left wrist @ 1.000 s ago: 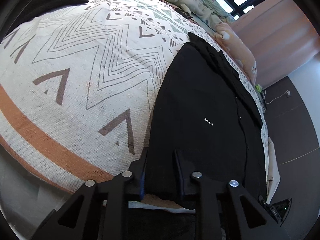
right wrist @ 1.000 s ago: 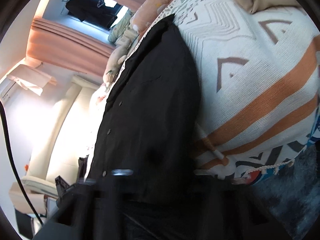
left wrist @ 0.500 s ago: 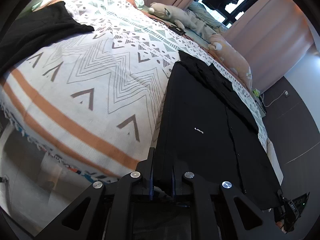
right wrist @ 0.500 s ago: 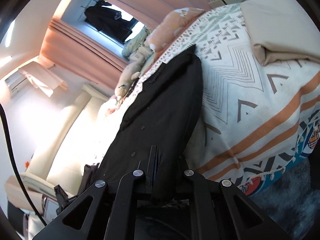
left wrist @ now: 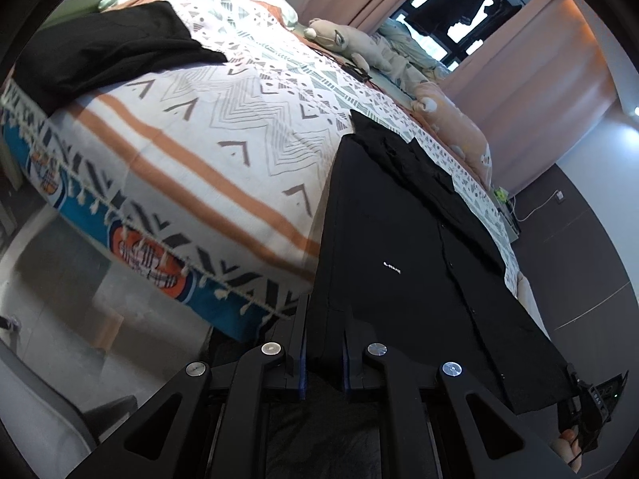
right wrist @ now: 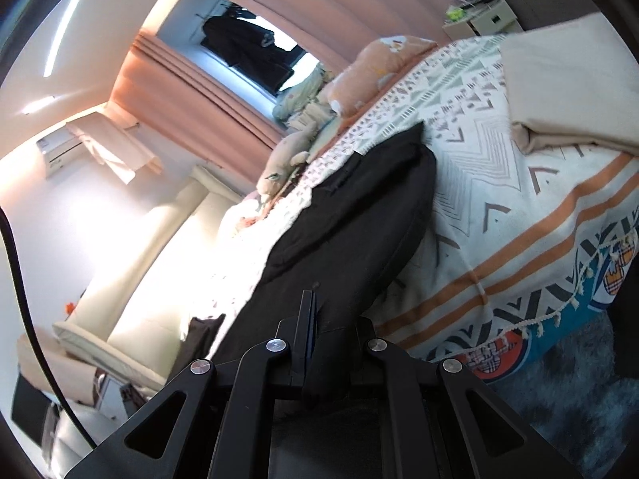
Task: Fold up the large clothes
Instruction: 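Lift the hem with both tools and fold it toward the collar, then lay the held hem onto the shirt body and open both tools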
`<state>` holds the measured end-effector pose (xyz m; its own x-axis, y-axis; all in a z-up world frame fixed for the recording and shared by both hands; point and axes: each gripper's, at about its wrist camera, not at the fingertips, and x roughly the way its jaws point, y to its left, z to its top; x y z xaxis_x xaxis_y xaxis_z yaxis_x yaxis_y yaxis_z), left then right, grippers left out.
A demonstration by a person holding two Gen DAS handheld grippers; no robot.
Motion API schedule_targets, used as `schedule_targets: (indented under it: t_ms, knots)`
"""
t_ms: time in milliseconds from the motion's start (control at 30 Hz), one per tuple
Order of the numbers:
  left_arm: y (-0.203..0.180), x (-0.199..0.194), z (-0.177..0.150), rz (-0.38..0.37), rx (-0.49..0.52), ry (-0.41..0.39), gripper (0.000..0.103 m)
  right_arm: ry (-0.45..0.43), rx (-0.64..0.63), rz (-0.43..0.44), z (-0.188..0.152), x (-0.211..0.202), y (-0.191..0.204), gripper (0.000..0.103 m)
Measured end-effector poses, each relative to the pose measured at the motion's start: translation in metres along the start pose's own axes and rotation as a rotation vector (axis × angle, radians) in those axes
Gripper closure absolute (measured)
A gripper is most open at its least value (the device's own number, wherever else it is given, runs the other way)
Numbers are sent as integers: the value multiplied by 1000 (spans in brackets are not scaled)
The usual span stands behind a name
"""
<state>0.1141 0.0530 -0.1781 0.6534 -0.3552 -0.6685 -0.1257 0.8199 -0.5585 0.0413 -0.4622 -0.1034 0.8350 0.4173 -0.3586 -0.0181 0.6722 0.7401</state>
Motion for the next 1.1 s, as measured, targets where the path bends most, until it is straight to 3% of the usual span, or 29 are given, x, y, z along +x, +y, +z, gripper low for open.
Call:
schedule_targets:
  t_ms: [400,733,867,1100]
  knots:
    - [-9,-81,2,-52,-2,-116,92,-35,-88,67,3,-34,51,92]
    - [-52,-166,33,-114,31,-295,92,-109,-141,146,30,-71,99,93]
    - [-66,-177,46,-125,44,-324,92,-138,-156,153,41,-74,111,93]
    - [-92,-163,80,-141,62,-343,92,-139,-128,136,68,-55,103,93]
